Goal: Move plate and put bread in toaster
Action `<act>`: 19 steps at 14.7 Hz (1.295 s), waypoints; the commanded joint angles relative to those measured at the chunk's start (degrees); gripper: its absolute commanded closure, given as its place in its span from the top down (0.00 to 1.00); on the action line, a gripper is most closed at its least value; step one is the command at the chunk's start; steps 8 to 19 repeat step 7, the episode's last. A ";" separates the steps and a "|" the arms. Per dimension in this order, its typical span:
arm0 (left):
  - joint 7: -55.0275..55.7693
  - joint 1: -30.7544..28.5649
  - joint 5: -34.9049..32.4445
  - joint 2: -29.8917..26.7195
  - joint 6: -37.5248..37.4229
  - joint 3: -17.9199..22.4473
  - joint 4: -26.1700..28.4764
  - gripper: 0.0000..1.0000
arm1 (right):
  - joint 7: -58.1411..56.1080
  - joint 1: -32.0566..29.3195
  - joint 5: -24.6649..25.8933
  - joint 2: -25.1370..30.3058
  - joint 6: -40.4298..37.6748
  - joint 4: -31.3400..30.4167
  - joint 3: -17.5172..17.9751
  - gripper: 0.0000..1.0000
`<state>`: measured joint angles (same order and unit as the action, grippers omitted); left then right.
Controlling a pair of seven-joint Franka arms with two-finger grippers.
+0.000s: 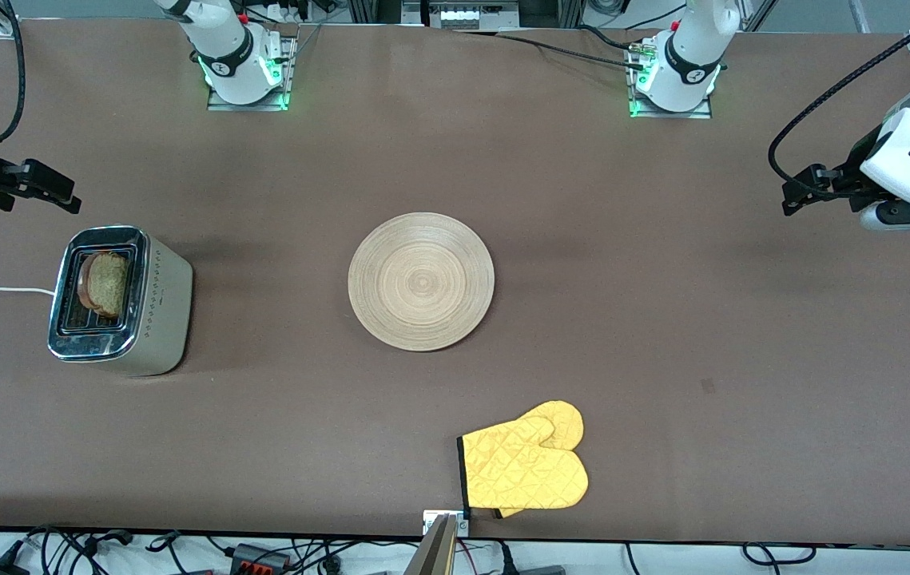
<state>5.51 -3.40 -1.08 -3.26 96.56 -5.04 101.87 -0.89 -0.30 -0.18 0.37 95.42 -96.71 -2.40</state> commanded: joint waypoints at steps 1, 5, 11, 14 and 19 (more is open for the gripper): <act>0.64 -0.20 -1.03 0.44 -0.49 -0.24 -1.06 1.00 | 0.27 -0.67 0.54 2.00 0.82 -2.69 0.82 1.00; 0.64 -0.20 -1.03 0.44 -0.49 -0.24 -1.06 1.00 | 0.27 -0.67 0.62 3.06 1.00 -3.48 0.82 1.00; 0.64 -0.20 -1.03 0.44 -0.49 -0.24 -1.06 1.00 | 0.27 -0.67 0.62 3.06 0.91 -3.48 0.82 1.00; 0.64 -0.20 -1.03 0.44 -0.49 -0.24 -1.06 1.00 | 0.27 -0.67 0.62 3.06 0.91 -3.48 0.82 1.00; 0.64 -0.20 -1.03 0.44 -0.49 -0.24 -1.06 1.00 | 0.27 -0.67 0.62 3.06 0.91 -3.48 0.82 1.00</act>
